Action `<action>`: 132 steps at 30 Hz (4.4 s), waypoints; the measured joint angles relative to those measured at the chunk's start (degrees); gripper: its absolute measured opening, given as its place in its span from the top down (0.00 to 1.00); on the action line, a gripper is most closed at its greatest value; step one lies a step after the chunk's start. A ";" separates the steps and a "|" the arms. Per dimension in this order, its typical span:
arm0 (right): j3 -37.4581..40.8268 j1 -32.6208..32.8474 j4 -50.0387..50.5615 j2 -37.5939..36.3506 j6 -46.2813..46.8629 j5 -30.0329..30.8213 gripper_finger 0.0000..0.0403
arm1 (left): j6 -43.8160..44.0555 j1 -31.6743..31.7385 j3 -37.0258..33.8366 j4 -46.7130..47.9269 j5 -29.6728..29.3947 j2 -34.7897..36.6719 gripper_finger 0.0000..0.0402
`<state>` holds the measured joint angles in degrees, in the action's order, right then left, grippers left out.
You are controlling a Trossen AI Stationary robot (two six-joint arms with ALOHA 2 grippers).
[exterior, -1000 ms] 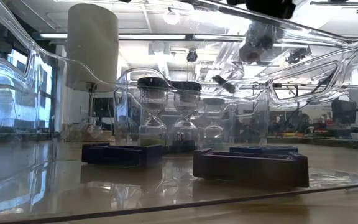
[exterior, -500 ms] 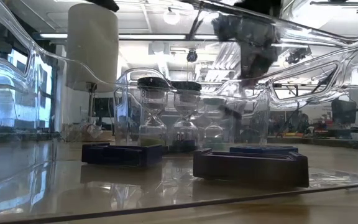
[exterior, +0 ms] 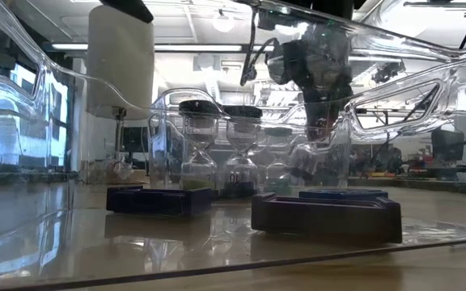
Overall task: Pick & Place Office items
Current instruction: Put the pink hourglass into the middle transparent bin, then put the green charger adapter into the top transparent bin
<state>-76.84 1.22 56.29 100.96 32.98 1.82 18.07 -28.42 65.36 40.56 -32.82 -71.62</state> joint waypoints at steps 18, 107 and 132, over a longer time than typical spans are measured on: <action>0.05 -0.54 -0.64 -0.05 -0.24 -0.61 0.40 | 1.52 -0.26 0.00 0.19 1.25 -0.62 0.23; -0.02 41.45 -10.67 -16.40 10.35 40.05 0.32 | 41.75 -14.70 0.00 28.07 32.66 -15.94 0.23; 0.00 40.74 -11.02 -11.37 9.23 39.82 0.32 | 40.71 -21.25 -8.06 20.43 26.39 -15.92 0.23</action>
<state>-76.84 41.96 45.28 89.58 42.22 41.63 58.78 -49.67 57.30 60.99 -6.43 -87.55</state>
